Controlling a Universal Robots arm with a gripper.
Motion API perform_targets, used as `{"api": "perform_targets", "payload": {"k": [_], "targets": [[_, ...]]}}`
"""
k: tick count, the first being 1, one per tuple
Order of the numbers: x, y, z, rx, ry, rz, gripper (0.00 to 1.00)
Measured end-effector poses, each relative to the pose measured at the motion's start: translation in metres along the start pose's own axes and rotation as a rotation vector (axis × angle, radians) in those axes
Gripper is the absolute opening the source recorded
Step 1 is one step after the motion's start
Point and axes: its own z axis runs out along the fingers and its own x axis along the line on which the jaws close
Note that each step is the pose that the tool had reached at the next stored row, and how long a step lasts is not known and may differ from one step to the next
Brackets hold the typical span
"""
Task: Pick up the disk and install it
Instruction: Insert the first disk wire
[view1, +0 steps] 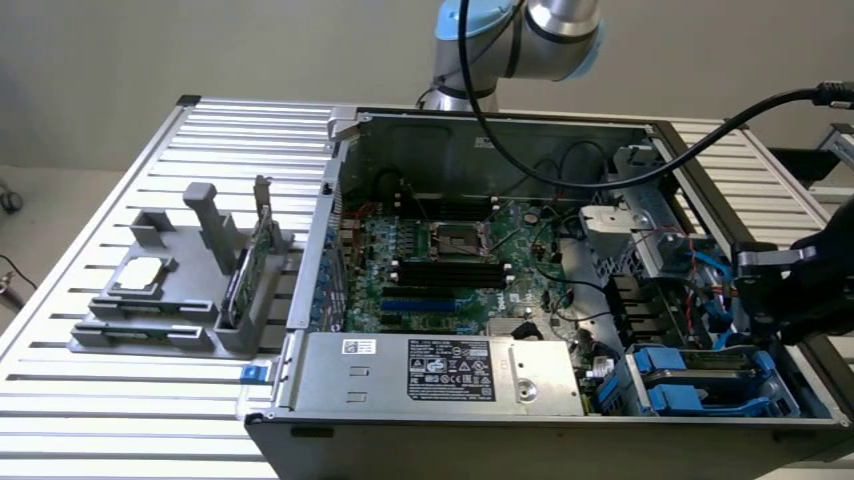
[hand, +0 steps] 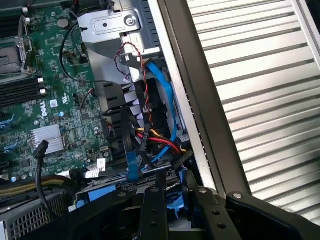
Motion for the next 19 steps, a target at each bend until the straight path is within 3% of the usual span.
{"api": "perform_targets", "payload": {"k": [2, 5, 10, 16, 19], "targets": [[0.000, -0.0003, -0.0001, 0.0000, 0.0021, 0.016, 0.27], [0.000, -0.0003, 0.0002, 0.0017, -0.0015, 0.045, 0.27], [0.000, -0.0009, 0.0020, 0.0087, -0.0203, 0.117, 0.27], [0.001, -0.0027, 0.0087, 0.0183, -0.0480, 0.220, 0.27], [0.001, -0.0034, 0.0104, 0.0220, -0.0532, 0.249, 0.27]]}}
